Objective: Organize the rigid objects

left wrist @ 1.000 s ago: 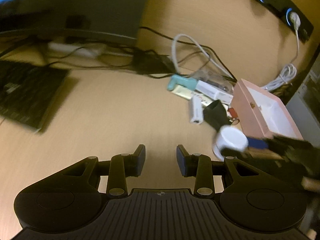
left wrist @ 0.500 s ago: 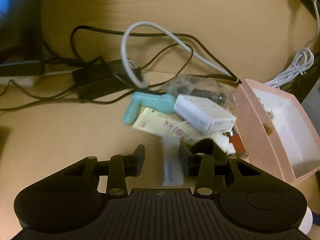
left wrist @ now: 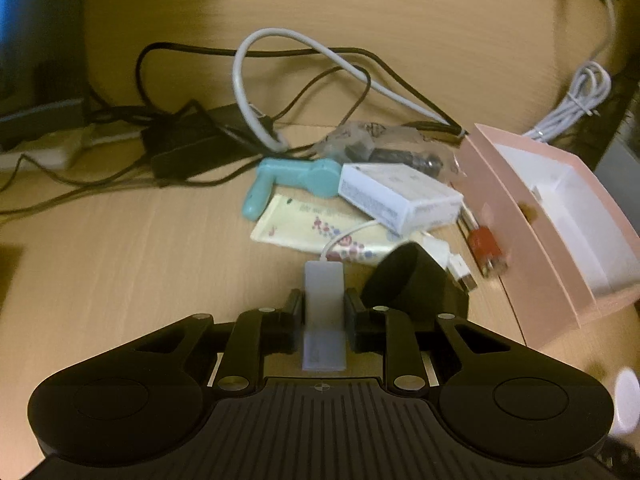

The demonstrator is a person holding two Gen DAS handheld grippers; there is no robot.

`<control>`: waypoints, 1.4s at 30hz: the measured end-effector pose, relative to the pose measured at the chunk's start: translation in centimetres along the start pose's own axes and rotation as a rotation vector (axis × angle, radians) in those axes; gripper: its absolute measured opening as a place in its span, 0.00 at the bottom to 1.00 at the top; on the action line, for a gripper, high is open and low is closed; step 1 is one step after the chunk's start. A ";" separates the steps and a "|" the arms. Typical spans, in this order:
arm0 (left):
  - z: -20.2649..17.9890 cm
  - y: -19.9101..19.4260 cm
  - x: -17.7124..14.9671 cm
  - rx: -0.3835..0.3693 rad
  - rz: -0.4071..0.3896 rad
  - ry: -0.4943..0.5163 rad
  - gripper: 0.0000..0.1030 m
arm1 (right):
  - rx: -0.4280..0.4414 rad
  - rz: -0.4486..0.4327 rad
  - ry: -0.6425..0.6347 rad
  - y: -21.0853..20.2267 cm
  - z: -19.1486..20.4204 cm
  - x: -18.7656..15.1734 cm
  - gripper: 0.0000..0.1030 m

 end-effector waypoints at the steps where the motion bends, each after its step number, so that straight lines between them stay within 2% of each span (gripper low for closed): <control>1: 0.0 -0.6 -0.7 0.000 0.000 0.001 0.24 | 0.000 -0.002 -0.001 0.1 0.0 0.0 0.53; 10: 0.9 -7.2 -7.2 -0.050 0.001 -0.055 0.24 | 0.011 -0.016 -0.056 0.5 0.9 0.4 0.55; 14: 1.0 -9.3 -9.5 -0.061 0.009 -0.094 0.24 | 0.013 -0.024 -0.069 0.5 0.7 0.1 0.59; 17: 0.7 -9.7 -10.7 -0.034 0.032 -0.090 0.24 | 0.032 -0.016 -0.074 0.2 0.5 -0.1 0.53; 25: 0.5 -9.2 -11.4 -0.038 0.042 -0.126 0.24 | 0.042 0.040 -0.179 -2.5 0.8 0.2 0.53; 30: -0.2 -8.9 -11.2 -0.035 0.039 -0.116 0.24 | 0.037 0.069 -0.173 -4.0 -0.1 1.3 0.52; 34: -0.3 -8.8 -11.2 -0.034 0.040 -0.110 0.24 | 0.016 0.054 -0.173 -4.6 -0.5 1.8 0.51; 35: -0.3 -8.8 -11.2 -0.034 0.041 -0.110 0.24 | 0.013 0.050 -0.167 -4.7 -0.6 1.9 0.35; 36: -0.3 -8.8 -11.2 -0.036 0.042 -0.112 0.24 | 0.016 0.053 -0.157 -4.8 -0.7 2.0 0.24; 42: -0.4 -8.8 -11.0 -0.032 0.045 -0.115 0.24 | 0.039 -0.016 -0.131 -6.2 -1.6 2.6 0.26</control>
Point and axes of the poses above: each gripper's, at about its wrist camera, not at the fingertips, and y roughly the way its jaws point, z to its left, x to its top, the point moved 2 cm from there along y, roughly the way its jaws point, and after that the axes turned 4 degrees about z, right-handed, at the moved point
